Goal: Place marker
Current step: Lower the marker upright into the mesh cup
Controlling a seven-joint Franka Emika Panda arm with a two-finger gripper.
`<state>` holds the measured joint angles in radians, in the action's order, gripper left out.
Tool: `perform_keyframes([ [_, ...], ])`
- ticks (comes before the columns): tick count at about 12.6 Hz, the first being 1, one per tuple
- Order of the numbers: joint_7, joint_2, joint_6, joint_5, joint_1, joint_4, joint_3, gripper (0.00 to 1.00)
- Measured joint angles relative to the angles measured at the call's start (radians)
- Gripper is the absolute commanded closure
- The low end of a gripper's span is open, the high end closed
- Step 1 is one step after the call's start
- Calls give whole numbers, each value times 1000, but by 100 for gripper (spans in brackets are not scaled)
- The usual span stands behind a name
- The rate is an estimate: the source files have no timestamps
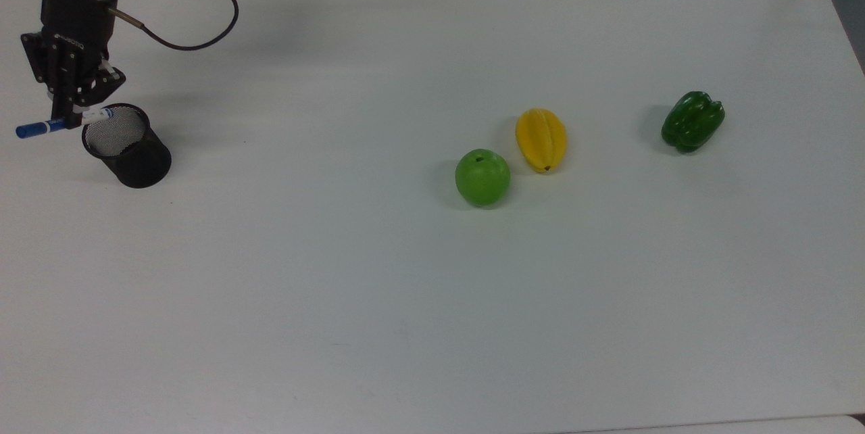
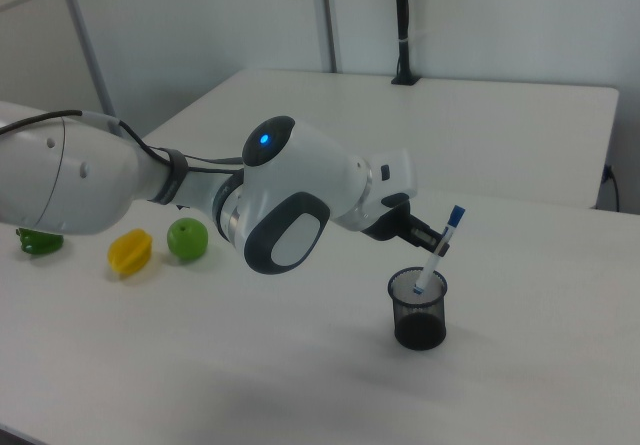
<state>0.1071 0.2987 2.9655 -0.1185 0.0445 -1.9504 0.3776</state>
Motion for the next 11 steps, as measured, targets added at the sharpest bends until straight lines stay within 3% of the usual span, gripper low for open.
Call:
perform_keyframes([
  [5,-5,21,2,0,-6,-5,-13,100],
  [11,-6,25,2,0,-10,-6,-16,64],
])
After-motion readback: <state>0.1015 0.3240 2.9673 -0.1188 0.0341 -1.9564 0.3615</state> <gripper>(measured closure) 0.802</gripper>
